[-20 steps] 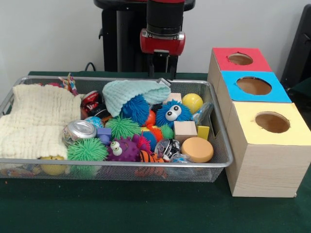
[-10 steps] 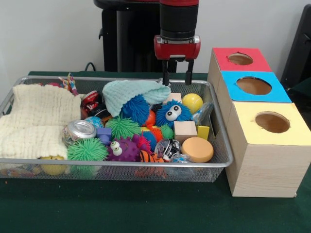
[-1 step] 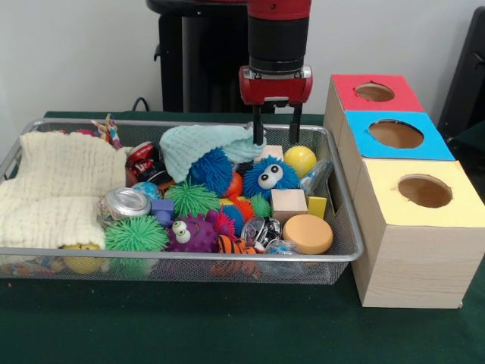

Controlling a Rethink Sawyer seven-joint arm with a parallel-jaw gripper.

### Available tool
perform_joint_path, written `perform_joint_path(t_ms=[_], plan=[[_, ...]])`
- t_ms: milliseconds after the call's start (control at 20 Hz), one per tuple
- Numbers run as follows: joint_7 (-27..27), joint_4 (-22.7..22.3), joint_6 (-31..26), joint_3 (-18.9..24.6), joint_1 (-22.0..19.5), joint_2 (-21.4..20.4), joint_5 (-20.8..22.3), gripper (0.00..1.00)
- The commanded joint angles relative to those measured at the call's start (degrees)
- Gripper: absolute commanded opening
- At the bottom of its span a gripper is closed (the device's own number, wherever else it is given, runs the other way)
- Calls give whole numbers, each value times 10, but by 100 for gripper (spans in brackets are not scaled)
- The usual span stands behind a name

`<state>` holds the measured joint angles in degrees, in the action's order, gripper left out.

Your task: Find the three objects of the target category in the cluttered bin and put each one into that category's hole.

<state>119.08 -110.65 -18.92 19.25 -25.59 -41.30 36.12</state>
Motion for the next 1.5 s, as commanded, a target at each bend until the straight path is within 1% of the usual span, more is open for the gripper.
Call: perform_joint_path(t_ms=[50,150,450,850,1000,1150,1250,1500], plan=[[-118,79,-97,54,-51,32,9,100],[-115,81,-98,62,-60,37,9,100],[-108,85,-102,72,-69,41,11,100],[-90,107,-136,69,-57,41,-2,100],[-76,109,-139,65,-50,40,-4,100],[-60,106,-137,64,-49,37,-14,100],[-59,104,-137,71,-58,36,-25,100],[-68,126,-153,83,-70,44,-46,100]])
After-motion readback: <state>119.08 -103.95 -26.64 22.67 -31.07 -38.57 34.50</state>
